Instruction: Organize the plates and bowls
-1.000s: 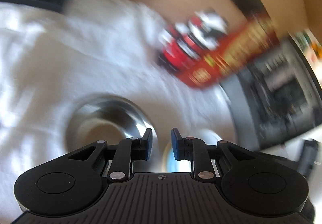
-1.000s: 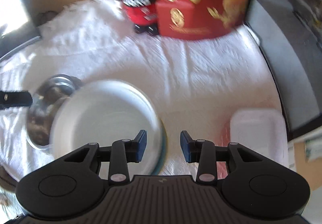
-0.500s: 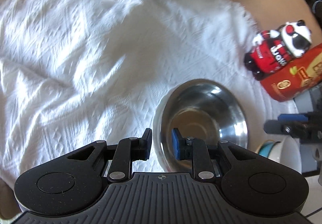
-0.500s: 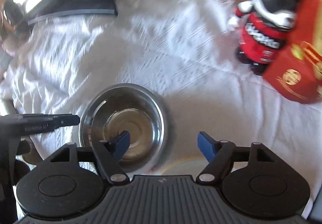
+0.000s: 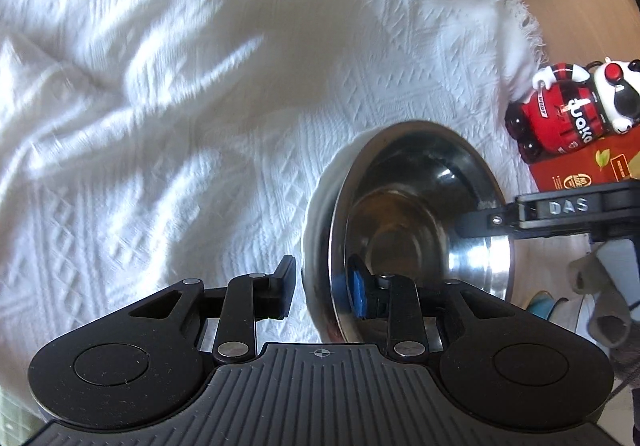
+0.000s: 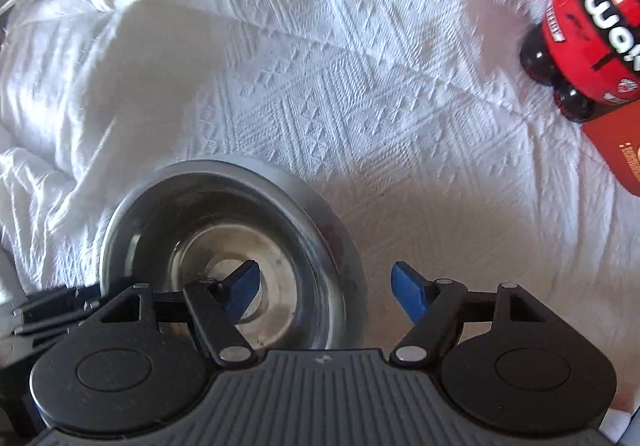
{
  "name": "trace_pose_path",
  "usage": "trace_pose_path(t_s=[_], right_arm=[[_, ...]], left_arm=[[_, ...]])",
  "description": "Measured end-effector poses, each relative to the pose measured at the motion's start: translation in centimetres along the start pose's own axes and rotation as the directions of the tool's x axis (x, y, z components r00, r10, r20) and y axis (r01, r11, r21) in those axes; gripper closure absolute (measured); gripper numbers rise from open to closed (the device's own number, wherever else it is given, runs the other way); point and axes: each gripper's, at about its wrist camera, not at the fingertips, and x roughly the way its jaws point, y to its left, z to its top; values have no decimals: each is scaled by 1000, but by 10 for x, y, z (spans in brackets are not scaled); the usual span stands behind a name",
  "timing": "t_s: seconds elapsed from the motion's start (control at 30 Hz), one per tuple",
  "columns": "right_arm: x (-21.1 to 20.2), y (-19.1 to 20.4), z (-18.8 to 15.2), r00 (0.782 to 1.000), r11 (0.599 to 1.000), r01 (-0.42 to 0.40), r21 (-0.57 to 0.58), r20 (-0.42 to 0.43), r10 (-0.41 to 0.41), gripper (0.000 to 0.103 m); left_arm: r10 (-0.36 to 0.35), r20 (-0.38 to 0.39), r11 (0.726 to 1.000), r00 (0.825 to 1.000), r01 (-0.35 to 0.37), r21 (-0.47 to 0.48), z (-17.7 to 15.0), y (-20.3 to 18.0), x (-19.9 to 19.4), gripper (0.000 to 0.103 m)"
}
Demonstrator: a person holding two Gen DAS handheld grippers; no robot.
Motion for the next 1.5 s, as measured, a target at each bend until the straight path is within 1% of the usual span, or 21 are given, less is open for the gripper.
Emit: trace_pose_path(t_s=[0.07, 0.1, 0.2, 0.27, 0.33, 0.43, 0.57, 0.63, 0.77, 0.83, 0.97, 1.03, 1.1, 1.13, 1.2, 1.27, 1.33, 1.37, 1.4, 1.43, 1.5], right_arm=[[11, 1, 4, 999, 1000, 12, 5, -30, -12, 29], [15, 2, 6, 999, 1000, 14, 3, -42, -14, 34], [29, 5, 8, 997, 1000, 16, -5, -78, -16, 45], [35, 5, 10, 996, 1000, 27, 1, -90, -27, 45], [37, 5, 10, 996, 999, 30, 10, -90, -29, 44], [38, 7, 8, 996, 999, 39, 7, -82, -38, 43], [39, 15, 3, 995, 999, 47, 5, -87, -46, 42], [40, 22, 2, 995, 999, 34, -7, -95, -35, 41], [43, 34, -2, 995, 999, 11, -33, -103, -14, 41], [44, 39, -2, 994, 999, 12, -38, -104, -16, 37], [47, 43, 0, 995, 999, 27, -18, -101, -29, 36], [44, 42, 2, 997, 1000, 27, 1, -79, -27, 36], [31, 41, -1, 999, 999, 33, 12, -28, -33, 36], [20, 37, -6, 999, 999, 34, 12, 1, -34, 36], [-2, 39, -13, 996, 999, 36, 5, 84, -36, 36], [-27, 41, -23, 983, 1000, 28, 3, 182, -28, 36], [-53, 38, -37, 958, 1000, -1, 11, 288, -2, 36], [-67, 38, -44, 938, 1000, -15, 13, 345, 10, 36], [-78, 38, -54, 914, 1000, -20, 13, 405, 13, 36], [-93, 36, -62, 886, 1000, -13, 15, 464, 5, 36], [-114, 31, -85, 820, 999, 24, 34, 571, -39, 36]], left_arm=[[-25, -15, 1000, 1000, 25, -11, -3, 1, 6, 72], [-40, -18, 999, 999, 40, -17, -4, 1, 8, 69], [-38, -13, 999, 999, 38, -22, -2, -1, 11, 69], [-44, -20, 998, 999, 44, -39, -2, 1, 13, 71], [-50, -27, 996, 998, 48, -69, -1, 5, 13, 77], [-67, -51, 993, 996, 62, -96, 3, 11, 12, 77], [-22, -48, 997, 999, 18, -75, 9, 13, 7, 77], [-5, -35, 997, 999, 2, -82, 12, 18, 3, 77], [0, -27, 995, 1000, -2, -99, 16, 30, -2, 78], [-5, -22, 995, 1000, 3, -98, 16, 33, -5, 81], [-5, 16, 997, 1000, 6, -75, 15, 34, -21, 80], [4, 49, 999, 999, -2, -47, 14, 31, -34, 80], [10, 91, 1000, 996, -9, -15, 13, 29, -49, 81], [1, 122, 1000, 993, -1, -2, 12, 26, -58, 81], [-42, 195, 999, 980, 36, 36, 12, 20, -77, 81], [-114, 269, 991, 956, 92, 92, 13, 11, -95, 81], [-202, 327, 974, 923, 154, 168, 11, -2, -108, 82], [-248, 342, 960, 906, 184, 210, 10, -9, -112, 83], [-283, 342, 948, 896, 206, 244, 10, -17, -114, 84], [-313, 331, 934, 890, 225, 278, 9, -25, -114, 86], [-356, 301, 905, 885, 247, 346, 7, -41, -111, 90]])
